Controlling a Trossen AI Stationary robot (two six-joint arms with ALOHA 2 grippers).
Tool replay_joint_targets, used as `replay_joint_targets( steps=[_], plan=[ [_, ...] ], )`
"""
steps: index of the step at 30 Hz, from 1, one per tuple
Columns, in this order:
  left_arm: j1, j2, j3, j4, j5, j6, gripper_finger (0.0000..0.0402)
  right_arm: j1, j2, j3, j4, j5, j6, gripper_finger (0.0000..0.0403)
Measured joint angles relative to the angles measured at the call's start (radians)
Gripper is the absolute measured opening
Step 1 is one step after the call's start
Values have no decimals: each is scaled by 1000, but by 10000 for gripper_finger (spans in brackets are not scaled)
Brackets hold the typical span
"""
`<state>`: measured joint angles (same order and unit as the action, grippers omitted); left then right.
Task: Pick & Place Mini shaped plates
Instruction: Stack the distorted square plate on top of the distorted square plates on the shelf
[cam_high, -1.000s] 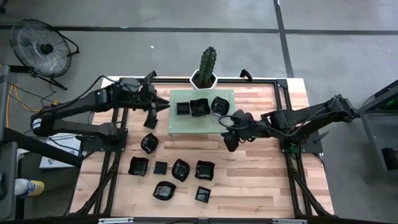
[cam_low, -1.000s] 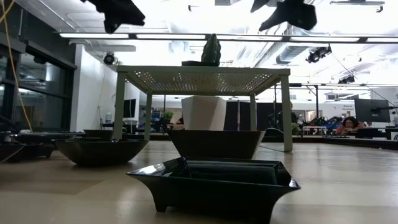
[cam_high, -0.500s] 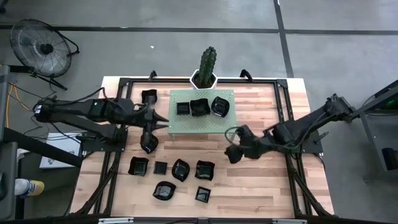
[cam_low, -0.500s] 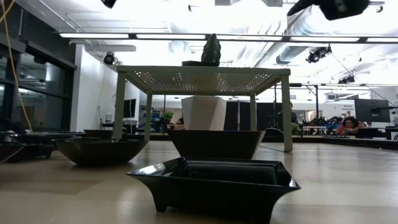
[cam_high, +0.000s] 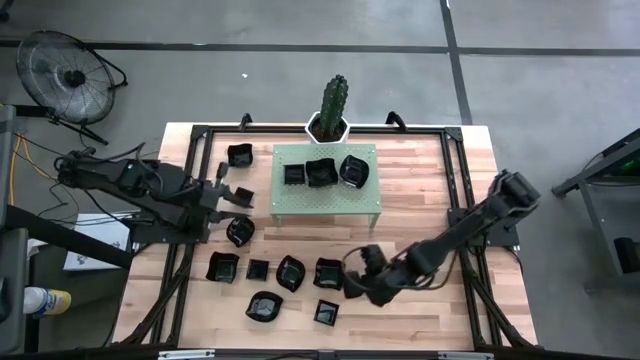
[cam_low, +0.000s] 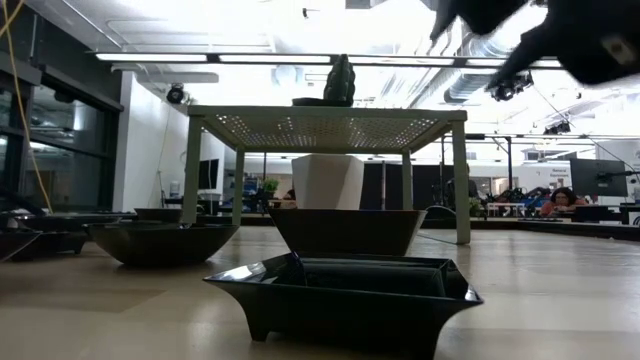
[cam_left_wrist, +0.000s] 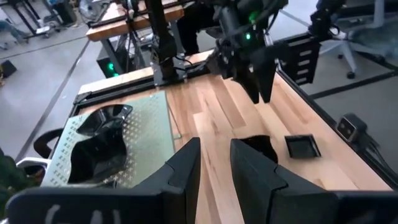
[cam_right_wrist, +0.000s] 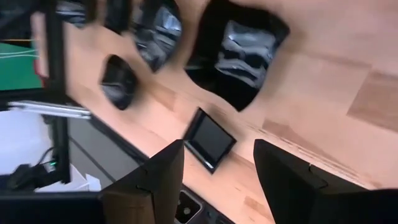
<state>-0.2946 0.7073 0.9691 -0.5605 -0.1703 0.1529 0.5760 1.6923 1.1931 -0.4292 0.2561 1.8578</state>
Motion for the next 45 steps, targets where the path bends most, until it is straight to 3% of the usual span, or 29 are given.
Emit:
replay_joint_targets(
  steps=[5, 9, 19, 28, 45],
  plan=[
    [-17, -32, 0, -72, -2, -2, 85, -19, 97, 0, 47, -70, 73, 188],
    [-32, -47, 0, -118, -2, -3, 85, -48, 135, 0, 74, -69, 79, 189],
    [-89, -107, 0, -163, 0, -4, 85, -126, 142, 0, 49, -20, 2, 185],
    [-127, -158, 0, -211, -5, -19, 85, -131, 161, 0, 15, -63, 1, 185],
    [-126, -170, 0, -223, -25, -18, 85, -131, 217, 0, 65, -42, -20, 174]
  ],
)
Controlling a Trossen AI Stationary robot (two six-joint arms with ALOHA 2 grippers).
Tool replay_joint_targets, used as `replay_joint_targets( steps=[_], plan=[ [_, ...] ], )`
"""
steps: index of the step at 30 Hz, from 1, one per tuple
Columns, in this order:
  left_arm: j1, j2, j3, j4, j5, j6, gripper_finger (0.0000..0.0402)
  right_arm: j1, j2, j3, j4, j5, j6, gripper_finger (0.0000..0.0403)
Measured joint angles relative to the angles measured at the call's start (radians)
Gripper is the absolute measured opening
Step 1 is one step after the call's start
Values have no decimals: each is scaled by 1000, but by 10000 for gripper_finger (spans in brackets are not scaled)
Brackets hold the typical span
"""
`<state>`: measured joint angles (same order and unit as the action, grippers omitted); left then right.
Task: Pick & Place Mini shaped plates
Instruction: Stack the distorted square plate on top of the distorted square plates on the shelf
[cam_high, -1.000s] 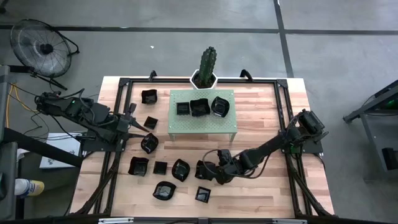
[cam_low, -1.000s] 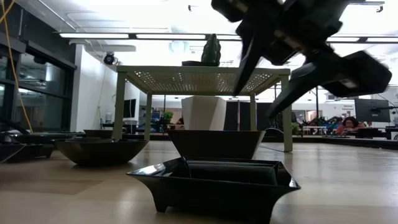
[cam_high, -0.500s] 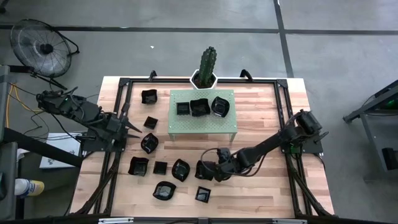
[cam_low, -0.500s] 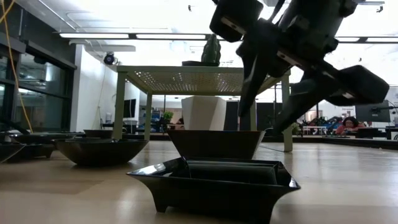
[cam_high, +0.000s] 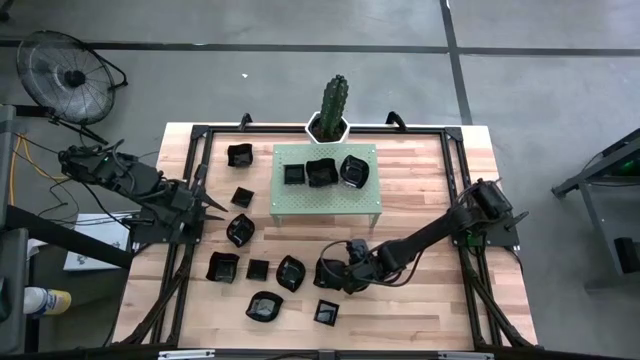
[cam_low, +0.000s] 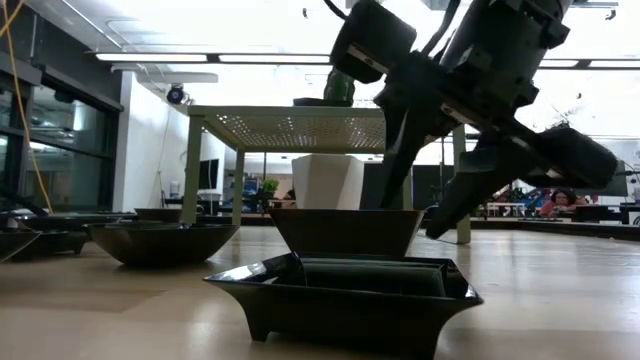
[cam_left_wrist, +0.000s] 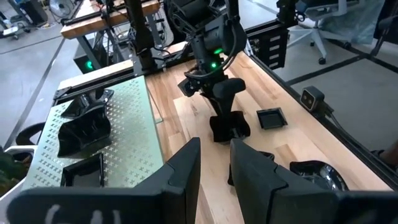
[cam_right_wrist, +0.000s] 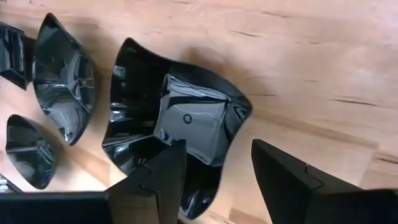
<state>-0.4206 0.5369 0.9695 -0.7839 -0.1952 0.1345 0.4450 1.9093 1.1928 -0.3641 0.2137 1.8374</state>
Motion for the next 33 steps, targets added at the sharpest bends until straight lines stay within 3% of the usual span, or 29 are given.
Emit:
replay_joint_targets(
  steps=[27, 33],
  plan=[
    [0, 0, 0, -5, -1, -8, 85, 0, 8, 0, 18, -23, 21, 11],
    [0, 0, 0, -5, -1, -9, 85, 0, 5, 0, 39, -24, 21, 3]
  ],
)
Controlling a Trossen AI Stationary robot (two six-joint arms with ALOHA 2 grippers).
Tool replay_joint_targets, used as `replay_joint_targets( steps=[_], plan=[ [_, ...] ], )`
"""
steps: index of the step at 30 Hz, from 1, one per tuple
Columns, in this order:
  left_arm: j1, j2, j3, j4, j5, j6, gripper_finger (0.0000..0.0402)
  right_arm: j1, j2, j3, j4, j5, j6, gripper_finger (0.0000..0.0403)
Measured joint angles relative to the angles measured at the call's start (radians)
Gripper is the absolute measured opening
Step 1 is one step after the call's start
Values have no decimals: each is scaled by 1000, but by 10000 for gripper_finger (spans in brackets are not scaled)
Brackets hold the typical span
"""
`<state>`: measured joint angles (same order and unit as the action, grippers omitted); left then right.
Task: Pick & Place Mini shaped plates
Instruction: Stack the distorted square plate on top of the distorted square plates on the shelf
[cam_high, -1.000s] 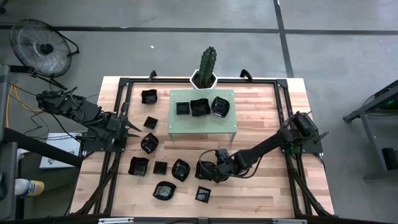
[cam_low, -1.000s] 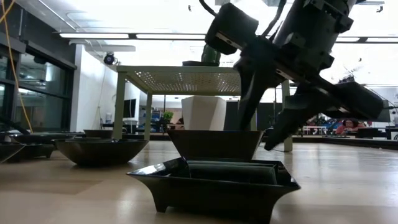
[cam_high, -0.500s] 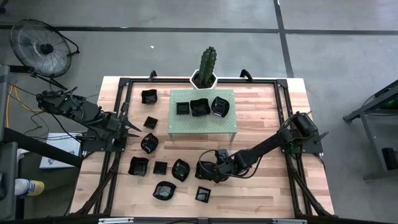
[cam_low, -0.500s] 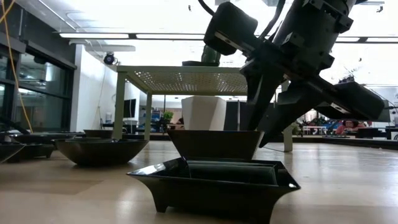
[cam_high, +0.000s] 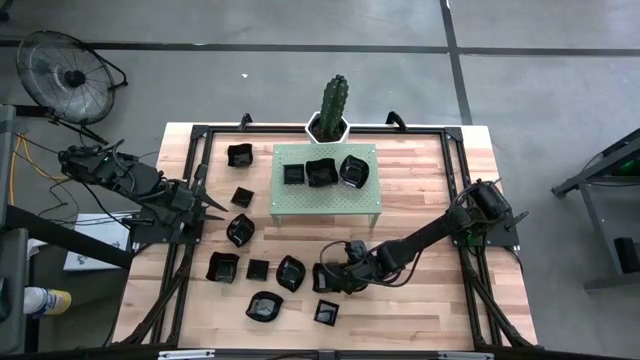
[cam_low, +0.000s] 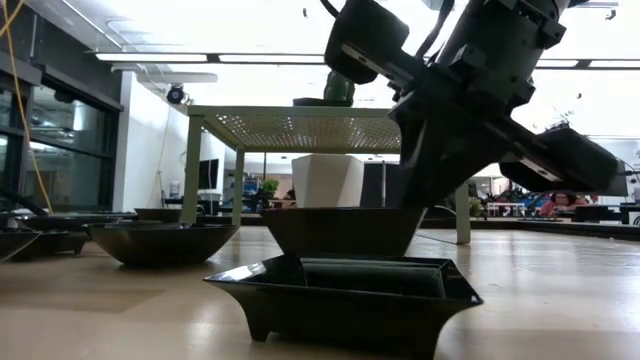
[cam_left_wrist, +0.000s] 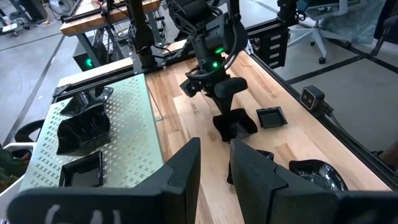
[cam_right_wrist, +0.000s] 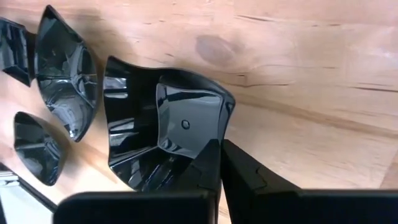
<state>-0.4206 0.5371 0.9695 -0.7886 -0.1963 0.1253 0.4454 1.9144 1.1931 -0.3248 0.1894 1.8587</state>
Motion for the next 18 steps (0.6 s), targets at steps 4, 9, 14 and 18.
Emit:
replay_joint_targets(
  steps=[4, 9, 14, 18],
  plan=[
    [0, 0, 0, 0, 0, -2, 85, 0, -27, 0, 0, 5, -2, 3],
    [0, 0, 0, 0, 1, -6, 85, 0, -75, 11, -9, 29, -26, 2],
    [0, 0, 0, 0, 2, -6, 85, 0, -118, 49, -33, 53, -64, 1],
    [0, 0, 0, 1, 2, -5, 85, 0, -139, 92, -65, 48, -87, 1]
  ],
)
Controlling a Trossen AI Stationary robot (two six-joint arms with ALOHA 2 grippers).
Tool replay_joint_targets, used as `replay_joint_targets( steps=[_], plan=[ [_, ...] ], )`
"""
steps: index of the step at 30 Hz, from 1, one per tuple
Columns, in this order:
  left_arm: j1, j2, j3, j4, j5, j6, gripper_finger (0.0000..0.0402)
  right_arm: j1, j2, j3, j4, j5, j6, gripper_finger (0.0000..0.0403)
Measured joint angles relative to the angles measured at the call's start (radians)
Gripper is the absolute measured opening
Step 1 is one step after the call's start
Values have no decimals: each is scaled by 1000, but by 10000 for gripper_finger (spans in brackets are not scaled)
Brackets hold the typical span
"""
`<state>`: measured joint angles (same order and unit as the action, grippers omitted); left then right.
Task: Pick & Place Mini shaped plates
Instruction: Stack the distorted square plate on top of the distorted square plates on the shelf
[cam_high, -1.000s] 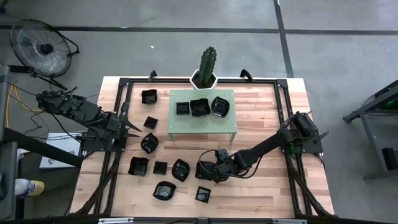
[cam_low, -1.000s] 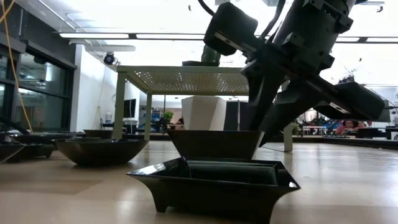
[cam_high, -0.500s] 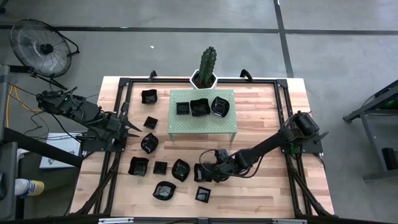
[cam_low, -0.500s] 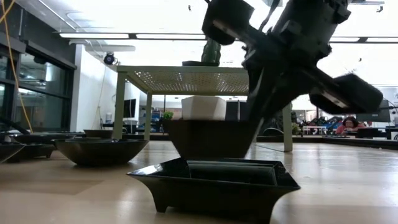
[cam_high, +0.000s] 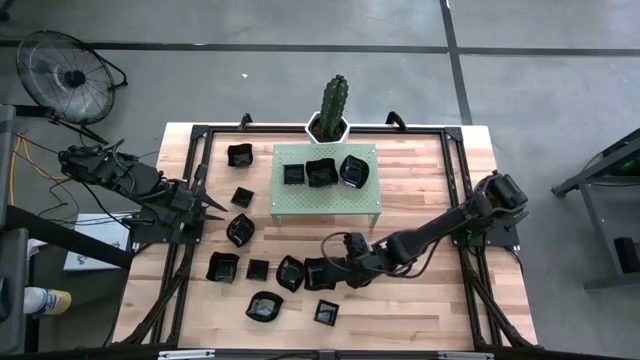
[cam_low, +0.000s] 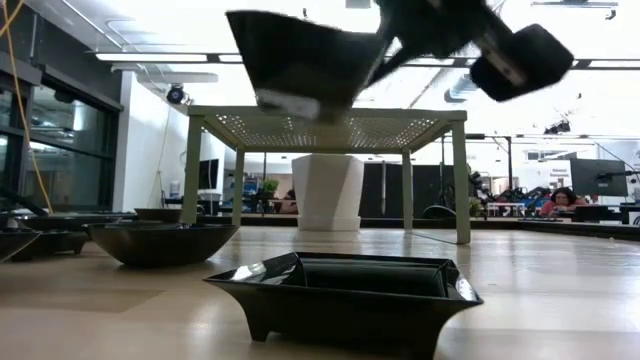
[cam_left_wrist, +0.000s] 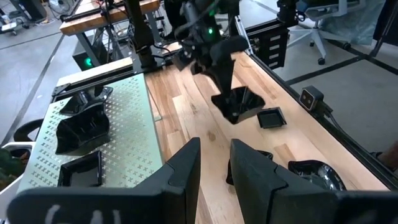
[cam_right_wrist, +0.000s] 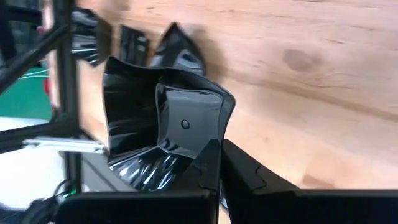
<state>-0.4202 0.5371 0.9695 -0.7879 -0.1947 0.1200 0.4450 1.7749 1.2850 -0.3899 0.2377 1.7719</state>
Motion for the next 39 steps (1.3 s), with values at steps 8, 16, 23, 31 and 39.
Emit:
replay_joint_targets(
  steps=[8, 16, 23, 31, 39],
  plan=[
    [0, 0, 0, 0, 0, 0, 85, 0, -34, 82, -88, 29, -29, 1],
    [0, 0, 0, 0, 0, -1, 85, -21, -38, 226, -284, 60, -99, 0],
    [0, 0, 0, 0, 2, -18, 85, -75, -38, 361, -420, 70, -207, 0],
    [0, 0, 0, 1, 3, -38, 85, -159, -38, 478, -532, 65, -336, 0],
    [0, 0, 0, 3, 20, -47, 85, -255, -38, 534, -567, 40, -470, 0]
  ],
)
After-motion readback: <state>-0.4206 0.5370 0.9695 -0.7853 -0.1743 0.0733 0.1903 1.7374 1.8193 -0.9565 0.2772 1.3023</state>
